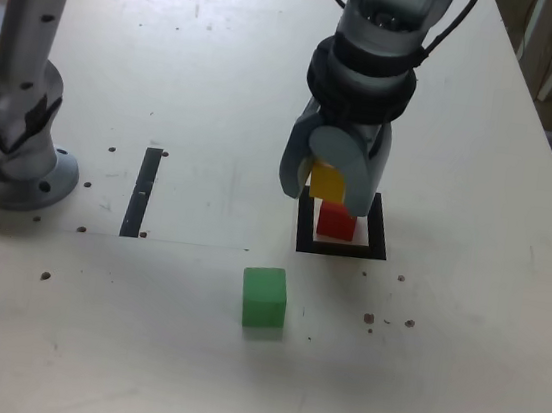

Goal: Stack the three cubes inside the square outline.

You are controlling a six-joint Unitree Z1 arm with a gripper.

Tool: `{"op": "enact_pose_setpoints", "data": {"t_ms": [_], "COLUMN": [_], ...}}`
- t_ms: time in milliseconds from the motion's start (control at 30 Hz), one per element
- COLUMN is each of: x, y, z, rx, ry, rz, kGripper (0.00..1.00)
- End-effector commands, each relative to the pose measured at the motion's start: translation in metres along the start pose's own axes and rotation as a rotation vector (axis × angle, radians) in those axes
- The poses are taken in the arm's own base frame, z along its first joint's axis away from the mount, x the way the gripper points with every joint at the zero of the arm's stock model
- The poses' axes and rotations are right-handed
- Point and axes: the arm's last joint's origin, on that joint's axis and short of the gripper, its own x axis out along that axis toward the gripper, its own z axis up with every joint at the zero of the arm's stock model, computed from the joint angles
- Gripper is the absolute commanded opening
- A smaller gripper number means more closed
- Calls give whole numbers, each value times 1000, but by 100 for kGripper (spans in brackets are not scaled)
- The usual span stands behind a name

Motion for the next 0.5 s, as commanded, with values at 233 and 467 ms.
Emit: {"op": "enact_pose_setpoints", "data": {"t_ms": [233,467], "x": [11,13], "y": [8,9], "z": [12,17], "rx": [1,0], "ry": [6,-1], "rz": [-2,-4], "kGripper": [30,36]}}
